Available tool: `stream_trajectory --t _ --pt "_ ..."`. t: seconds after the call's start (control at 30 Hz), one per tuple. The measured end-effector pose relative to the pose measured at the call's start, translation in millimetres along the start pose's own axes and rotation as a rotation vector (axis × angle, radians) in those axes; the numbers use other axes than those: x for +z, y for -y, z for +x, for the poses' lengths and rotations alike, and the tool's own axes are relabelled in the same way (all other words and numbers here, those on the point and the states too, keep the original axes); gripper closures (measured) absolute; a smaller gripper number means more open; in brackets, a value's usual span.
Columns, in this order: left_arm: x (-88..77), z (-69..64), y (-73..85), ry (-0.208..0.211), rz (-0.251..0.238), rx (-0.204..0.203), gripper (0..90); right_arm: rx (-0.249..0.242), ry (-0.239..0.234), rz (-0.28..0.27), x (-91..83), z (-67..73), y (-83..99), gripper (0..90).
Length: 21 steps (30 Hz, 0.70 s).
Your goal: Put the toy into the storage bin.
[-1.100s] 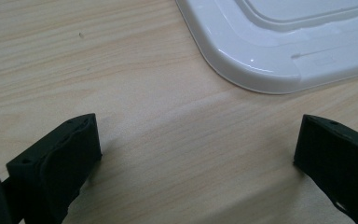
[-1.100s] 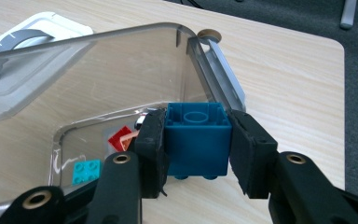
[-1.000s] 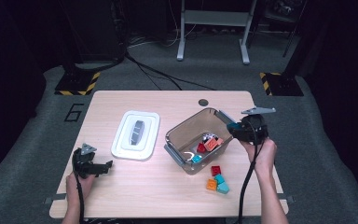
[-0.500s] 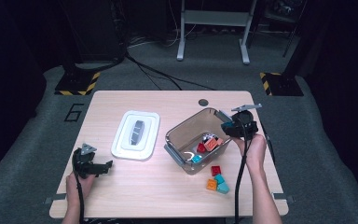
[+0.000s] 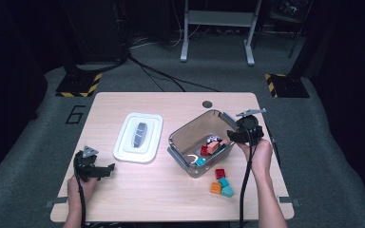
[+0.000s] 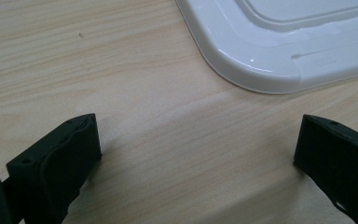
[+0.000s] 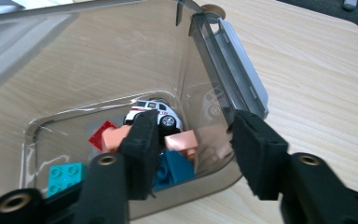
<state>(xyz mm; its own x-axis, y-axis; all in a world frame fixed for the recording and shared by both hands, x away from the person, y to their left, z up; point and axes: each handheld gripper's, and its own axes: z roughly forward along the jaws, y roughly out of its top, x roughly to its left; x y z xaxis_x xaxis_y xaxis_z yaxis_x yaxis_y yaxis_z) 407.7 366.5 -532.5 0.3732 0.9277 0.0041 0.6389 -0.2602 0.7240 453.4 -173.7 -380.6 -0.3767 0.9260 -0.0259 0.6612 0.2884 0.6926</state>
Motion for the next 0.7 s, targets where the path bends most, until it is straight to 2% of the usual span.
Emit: stream_trajectory --t 0.27,0.53,0.7 --pt "0.0 0.0 0.0 0.0 0.0 0.0 0.3 0.04 -0.031 -0.001 -15.2 -1.6 14.2 33.5" --pt "0.0 -0.1 0.0 0.0 0.0 -0.001 0.3 0.019 -0.069 -0.016 -21.9 -0.1 37.1 19.2" --pt "0.0 -0.1 0.0 0.0 0.0 0.0 0.3 0.013 -0.097 -0.005 -20.5 2.8 56.0 14.8"
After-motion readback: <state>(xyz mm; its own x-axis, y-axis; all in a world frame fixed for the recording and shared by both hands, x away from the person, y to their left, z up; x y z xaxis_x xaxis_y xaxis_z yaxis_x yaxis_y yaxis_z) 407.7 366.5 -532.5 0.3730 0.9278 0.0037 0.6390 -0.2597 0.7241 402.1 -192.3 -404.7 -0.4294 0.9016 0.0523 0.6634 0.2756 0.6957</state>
